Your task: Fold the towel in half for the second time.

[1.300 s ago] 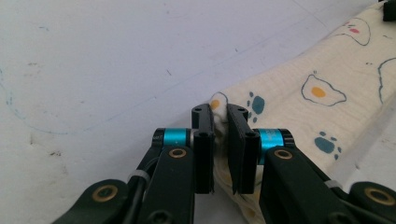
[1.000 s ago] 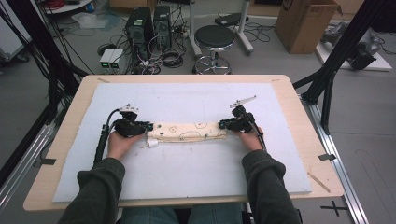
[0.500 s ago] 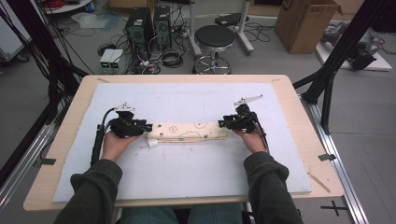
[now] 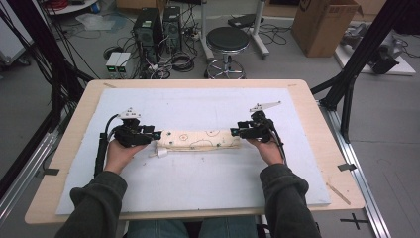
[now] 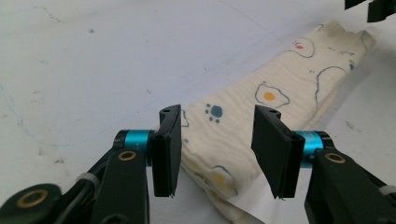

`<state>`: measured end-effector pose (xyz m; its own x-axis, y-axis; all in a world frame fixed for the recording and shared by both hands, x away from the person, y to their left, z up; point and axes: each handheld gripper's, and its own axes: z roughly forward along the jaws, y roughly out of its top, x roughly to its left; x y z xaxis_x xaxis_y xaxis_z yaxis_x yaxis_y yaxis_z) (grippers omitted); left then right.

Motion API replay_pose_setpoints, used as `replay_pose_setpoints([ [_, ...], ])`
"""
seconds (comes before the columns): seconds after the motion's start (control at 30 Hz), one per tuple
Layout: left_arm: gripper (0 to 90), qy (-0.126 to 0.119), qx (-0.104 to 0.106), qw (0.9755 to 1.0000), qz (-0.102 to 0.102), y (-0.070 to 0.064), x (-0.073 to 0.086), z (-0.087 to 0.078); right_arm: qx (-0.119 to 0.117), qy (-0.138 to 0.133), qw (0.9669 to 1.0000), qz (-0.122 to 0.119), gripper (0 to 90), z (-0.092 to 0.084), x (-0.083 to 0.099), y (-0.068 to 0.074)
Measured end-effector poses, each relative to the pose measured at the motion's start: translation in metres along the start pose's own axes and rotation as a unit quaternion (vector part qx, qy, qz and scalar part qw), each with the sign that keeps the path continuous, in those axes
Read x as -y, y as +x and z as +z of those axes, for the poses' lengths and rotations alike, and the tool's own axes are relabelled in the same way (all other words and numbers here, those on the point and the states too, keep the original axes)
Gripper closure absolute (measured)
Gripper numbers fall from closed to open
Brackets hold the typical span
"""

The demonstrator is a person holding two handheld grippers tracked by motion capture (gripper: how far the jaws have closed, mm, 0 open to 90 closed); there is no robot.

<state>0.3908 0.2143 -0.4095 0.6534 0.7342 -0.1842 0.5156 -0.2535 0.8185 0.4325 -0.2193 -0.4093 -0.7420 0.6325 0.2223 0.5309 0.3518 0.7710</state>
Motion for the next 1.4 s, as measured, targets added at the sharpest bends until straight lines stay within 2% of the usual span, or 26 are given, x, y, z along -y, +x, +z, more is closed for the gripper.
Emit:
replay_pose_setpoints([
  [0.23,52.6,0.013,0.009,0.9998,0.016,-0.005,0.002,0.001,-0.001,0.013,0.9999,-0.006,46.5,0.006,0.001,0.003],
  [0.3,52.7,0.011,0.014,0.9997,0.014,-0.007,0.004,0.002,-0.003,0.017,0.9998,-0.006,46.7,0.007,0.001,0.004],
  [0.4,55.9,0.02,0.019,0.9994,0.023,-0.009,0.007,0.003,-0.005,0.028,0.9995,-0.013,47.5,0.01,0.002,0.006],
  [0.5,58.7,0.033,0.021,0.9988,0.029,-0.011,0.012,0.005,-0.002,0.034,0.9992,-0.022,48.7,0.013,0.004,0.009],
  [0.63,58.5,0.067,0.023,0.9966,0.042,-0.012,0.017,0.011,0.005,0.049,0.9985,-0.026,49.0,0.018,0.013,0.008],
  [0.7,58.0,0.072,0.022,0.9961,0.045,-0.013,0.018,0.013,0.007,0.058,0.998,-0.025,49.1,0.019,0.018,0.007],
  [0.83,57.6,0.085,0.017,0.9948,0.053,-0.012,0.02,0.017,0.012,0.058,0.9972,-0.045,49.4,0.02,0.02,0.009],
  [0.93,58.2,0.082,0.02,0.9953,0.047,-0.011,0.02,0.017,0.012,0.057,0.9972,-0.048,49.6,0.02,0.022,0.008],
  [1.1,55.7,0.083,0.02,0.9951,0.05,-0.012,0.019,0.017,0.012,0.052,0.9974,-0.049,49.0,0.02,0.022,0.008],
  [1.4,48.4,0.054,0.029,0.9973,0.04,-0.016,0.015,0.007,0.014,0.045,0.9984,-0.032,41.5,0.02,0.021,0.011],
])
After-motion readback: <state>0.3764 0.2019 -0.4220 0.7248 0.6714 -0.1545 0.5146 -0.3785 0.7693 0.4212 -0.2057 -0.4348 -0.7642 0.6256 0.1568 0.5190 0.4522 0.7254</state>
